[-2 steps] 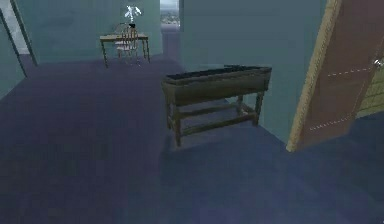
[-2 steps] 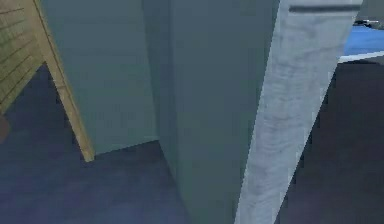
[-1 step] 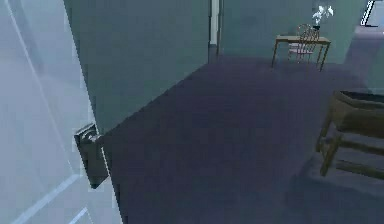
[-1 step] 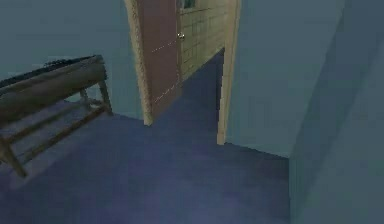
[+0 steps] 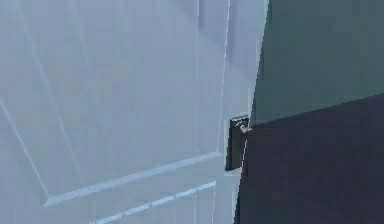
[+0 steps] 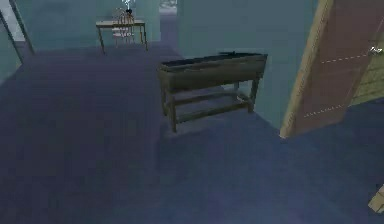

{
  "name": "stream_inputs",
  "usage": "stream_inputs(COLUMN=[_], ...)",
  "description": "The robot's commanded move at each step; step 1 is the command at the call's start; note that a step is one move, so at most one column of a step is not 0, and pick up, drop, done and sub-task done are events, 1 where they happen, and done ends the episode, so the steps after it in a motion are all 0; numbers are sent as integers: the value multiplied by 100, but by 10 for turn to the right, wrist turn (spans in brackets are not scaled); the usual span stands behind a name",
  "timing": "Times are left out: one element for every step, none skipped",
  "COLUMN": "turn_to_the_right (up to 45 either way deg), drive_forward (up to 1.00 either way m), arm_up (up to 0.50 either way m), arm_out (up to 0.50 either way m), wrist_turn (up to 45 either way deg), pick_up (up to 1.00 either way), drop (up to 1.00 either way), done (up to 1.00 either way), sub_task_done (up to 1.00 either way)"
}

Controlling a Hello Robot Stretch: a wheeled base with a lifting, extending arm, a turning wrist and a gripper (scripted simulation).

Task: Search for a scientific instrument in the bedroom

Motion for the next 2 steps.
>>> stream_inputs(turn_to_the_right=[-450, -30], drive_forward=[0, 0], arm_up=[0, 0], arm_out=[0, 0], wrist_turn=[0, 0], pick_up=[0, 0], drop=[0, 0], done=[0, 0], sub_task_done=[0, 0])
